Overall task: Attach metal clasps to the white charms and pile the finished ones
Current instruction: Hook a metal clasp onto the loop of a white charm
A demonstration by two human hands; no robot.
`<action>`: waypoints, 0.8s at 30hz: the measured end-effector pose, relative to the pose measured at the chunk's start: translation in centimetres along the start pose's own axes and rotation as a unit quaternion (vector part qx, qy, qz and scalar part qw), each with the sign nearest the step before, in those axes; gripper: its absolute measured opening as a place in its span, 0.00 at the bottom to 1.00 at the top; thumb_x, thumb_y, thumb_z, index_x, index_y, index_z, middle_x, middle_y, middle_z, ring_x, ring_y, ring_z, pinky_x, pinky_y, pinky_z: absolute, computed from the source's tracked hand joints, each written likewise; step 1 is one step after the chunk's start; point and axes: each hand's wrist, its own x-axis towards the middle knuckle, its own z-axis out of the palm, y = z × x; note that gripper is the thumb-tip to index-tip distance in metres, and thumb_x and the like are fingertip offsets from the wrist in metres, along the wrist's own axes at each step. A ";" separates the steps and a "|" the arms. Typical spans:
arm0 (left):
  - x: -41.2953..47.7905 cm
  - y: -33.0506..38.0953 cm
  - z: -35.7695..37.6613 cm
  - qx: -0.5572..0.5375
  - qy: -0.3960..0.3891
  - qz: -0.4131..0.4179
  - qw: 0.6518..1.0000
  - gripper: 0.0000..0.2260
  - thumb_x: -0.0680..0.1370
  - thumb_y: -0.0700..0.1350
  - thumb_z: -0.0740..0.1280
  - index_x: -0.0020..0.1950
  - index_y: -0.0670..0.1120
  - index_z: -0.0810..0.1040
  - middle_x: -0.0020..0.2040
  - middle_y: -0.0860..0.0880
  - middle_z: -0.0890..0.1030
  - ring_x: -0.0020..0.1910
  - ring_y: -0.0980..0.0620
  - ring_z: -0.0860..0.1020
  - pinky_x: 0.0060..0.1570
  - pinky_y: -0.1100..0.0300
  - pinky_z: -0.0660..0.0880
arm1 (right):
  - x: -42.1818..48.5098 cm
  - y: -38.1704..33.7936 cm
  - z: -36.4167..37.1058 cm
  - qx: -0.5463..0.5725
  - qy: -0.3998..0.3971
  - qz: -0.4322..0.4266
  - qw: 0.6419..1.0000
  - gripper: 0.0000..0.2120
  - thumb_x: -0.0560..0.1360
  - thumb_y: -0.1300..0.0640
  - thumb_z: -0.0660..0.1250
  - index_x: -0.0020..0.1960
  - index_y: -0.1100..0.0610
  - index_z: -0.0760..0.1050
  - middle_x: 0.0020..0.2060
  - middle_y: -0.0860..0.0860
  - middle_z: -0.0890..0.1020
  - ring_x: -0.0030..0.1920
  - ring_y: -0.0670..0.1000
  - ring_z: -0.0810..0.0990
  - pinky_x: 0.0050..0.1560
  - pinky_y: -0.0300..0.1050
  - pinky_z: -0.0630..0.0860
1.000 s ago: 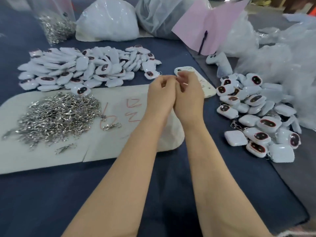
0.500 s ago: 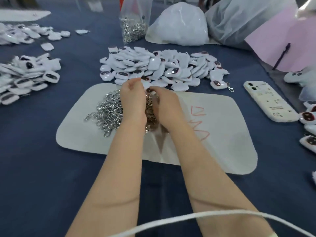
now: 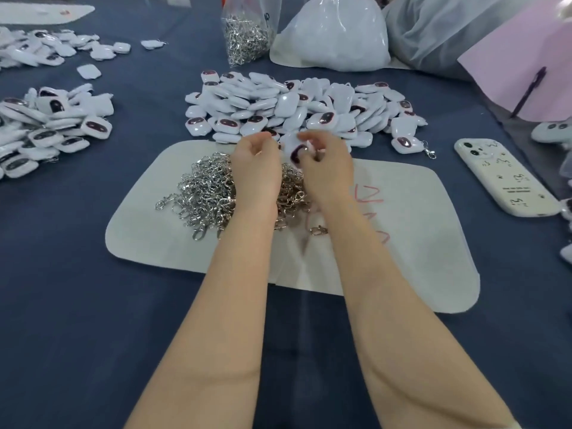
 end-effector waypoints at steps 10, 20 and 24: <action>-3.2 -0.4 1.3 0.031 -0.131 -0.005 0.991 0.07 0.79 0.41 0.62 0.43 0.43 0.78 0.40 0.45 0.80 0.40 0.51 0.78 0.40 0.61 0.76 | -3.6 -0.5 -6.0 0.009 -0.005 0.057 0.998 0.02 0.75 0.58 0.66 0.44 0.54 0.77 0.42 0.50 0.82 0.45 0.48 0.80 0.53 0.41 0.76; -1.8 0.1 0.0 -0.182 -0.046 -0.061 0.980 0.02 0.79 0.36 0.61 0.49 0.39 0.73 0.41 0.44 0.78 0.34 0.53 0.78 0.37 0.62 0.80 | -4.5 1.3 -3.1 -0.313 -0.156 -0.066 0.935 0.12 0.74 0.56 0.64 0.56 0.51 0.76 0.53 0.54 0.75 0.56 0.58 0.70 0.55 0.51 0.66; -1.5 0.1 -0.1 -0.228 -0.054 -0.103 0.967 0.02 0.78 0.36 0.60 0.49 0.39 0.71 0.40 0.43 0.77 0.36 0.50 0.80 0.37 0.61 0.81 | -4.1 1.3 -3.3 -0.285 -0.147 -0.054 0.946 0.06 0.74 0.58 0.64 0.51 0.56 0.75 0.49 0.56 0.78 0.52 0.58 0.74 0.52 0.50 0.69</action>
